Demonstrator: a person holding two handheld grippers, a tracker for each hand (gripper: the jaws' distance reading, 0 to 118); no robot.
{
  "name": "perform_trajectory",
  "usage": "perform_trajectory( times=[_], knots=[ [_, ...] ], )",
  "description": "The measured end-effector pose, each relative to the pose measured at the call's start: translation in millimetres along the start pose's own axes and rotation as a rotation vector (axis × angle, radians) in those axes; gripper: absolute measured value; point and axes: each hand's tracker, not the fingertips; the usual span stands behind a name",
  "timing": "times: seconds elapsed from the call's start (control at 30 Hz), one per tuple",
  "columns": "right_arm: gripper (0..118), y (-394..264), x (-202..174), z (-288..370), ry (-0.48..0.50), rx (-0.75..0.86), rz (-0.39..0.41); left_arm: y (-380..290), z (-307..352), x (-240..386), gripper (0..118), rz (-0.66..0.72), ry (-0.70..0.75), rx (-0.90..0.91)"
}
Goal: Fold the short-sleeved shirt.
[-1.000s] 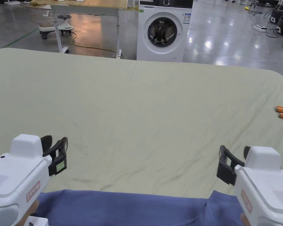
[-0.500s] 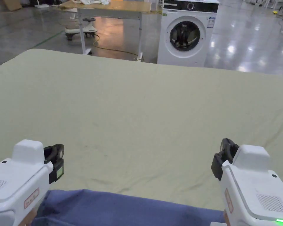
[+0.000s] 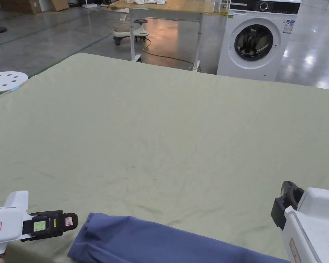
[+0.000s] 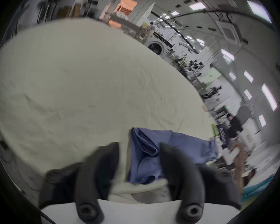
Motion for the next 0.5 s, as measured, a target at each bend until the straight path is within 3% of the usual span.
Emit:
perform_trajectory(
  times=[0.03, 0.07, 0.2, 0.3, 0.4, 0.5],
  knots=[
    [0, -1.2, 0.5, -0.3, -0.001, -0.008, 0.001, 1.5, -6.5, -9.1, 80, 0.041, -0.041, -0.031],
    [0, -2.6, 1.6, -0.4, -0.002, -0.014, 0.001, 10.3, -10.9, -28.2, 87, 0.074, -0.068, -0.057],
    [0, -6.9, 6.0, 0.5, -0.015, -0.032, 0.002, 7.7, -35.6, -44.6, 88, 0.126, -0.151, -0.127],
    [0, -9.6, 9.9, 1.2, -0.023, -0.041, 0.006, 8.5, -49.2, -53.4, 88, 0.176, -0.295, -0.112],
    [0, -10.7, 12.8, 1.9, -0.035, -0.050, 0.008, -0.1, -71.5, -44.9, 85, 0.193, -0.362, -0.146],
    [0, -11.5, 15.8, 1.5, -0.042, -0.061, 0.001, -3.5, -85.4, -34.4, 52, 0.176, -0.368, -0.142]
  ],
)
